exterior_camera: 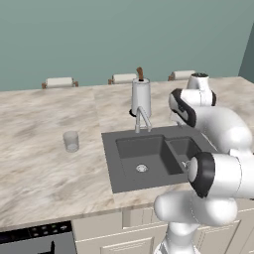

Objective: Move any existing items from the left basin to the right basin for drying. Then move the glass cup from the counter to the left basin of the sink for washing.

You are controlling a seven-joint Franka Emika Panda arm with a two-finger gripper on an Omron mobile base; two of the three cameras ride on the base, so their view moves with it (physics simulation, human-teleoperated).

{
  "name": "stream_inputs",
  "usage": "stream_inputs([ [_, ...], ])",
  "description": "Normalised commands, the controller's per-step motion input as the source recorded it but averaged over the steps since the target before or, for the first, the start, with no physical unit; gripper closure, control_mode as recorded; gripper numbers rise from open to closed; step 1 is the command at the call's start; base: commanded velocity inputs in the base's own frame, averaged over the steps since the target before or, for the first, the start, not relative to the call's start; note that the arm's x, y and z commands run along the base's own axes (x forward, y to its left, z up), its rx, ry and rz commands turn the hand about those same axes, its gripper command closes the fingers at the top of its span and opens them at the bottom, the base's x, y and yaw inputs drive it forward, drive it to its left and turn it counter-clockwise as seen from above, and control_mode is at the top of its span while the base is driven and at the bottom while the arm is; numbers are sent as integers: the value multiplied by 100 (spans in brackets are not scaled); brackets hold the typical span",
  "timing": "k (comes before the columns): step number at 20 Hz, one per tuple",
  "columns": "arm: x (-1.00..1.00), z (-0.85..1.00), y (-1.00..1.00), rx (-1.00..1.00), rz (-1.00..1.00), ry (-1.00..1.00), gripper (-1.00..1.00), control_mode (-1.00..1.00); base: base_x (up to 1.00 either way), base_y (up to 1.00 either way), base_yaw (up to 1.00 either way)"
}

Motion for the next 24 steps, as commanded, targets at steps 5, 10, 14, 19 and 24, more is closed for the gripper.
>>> stream_inputs([
  [5, -23, 30, 42, -1, 0, 0, -100, -100, 0, 0, 0],
  [10, -21, 24, 46, -1, 0, 2, -100, -100, 0, 0, 0],
  [14, -12, 21, 50, -1, 0, 1, -100, -100, 0, 0, 0],
  [19, -4, 14, 54, -2, 0, 1, -100, -100, 0, 0, 0],
  [24, 0, 6, 56, -1, 0, 1, -100, -100, 0, 0, 0],
])
